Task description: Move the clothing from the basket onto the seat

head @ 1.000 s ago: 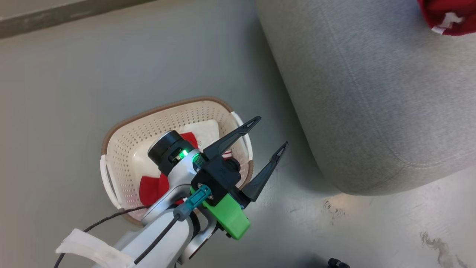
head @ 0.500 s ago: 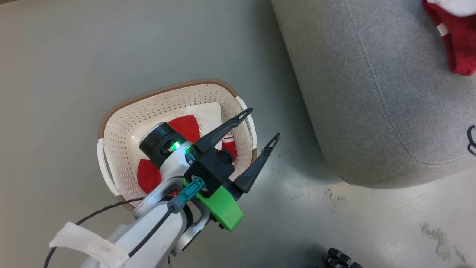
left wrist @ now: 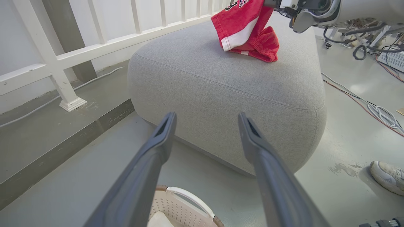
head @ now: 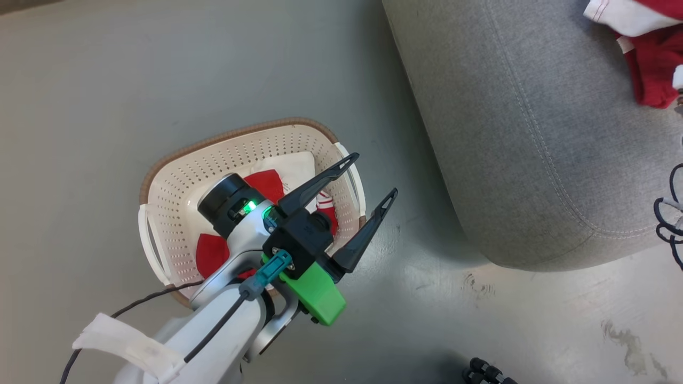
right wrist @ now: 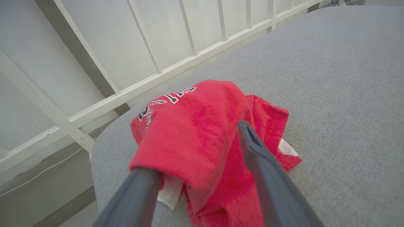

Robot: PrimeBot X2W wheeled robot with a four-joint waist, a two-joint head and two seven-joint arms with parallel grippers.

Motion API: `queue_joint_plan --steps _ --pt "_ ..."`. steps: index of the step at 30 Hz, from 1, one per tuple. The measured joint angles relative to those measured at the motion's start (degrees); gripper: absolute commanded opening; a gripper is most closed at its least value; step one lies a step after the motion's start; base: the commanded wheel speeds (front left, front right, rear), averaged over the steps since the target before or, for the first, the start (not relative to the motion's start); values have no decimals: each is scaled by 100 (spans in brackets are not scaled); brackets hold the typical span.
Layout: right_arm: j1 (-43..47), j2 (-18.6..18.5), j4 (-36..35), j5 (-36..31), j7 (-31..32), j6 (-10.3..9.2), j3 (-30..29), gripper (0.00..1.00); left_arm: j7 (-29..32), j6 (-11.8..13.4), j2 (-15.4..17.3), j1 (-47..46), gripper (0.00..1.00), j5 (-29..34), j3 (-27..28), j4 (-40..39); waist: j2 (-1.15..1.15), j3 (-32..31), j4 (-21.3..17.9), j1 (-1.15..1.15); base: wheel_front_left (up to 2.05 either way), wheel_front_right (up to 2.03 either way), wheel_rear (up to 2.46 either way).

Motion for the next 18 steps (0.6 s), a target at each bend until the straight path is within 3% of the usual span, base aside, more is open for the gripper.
queue_joint_plan --steps 18 --pt "516 403 244 -443 -7 346 478 100 -305 7 -53 21 100 -105 30 321 0 -546 25 0 0 0 0"
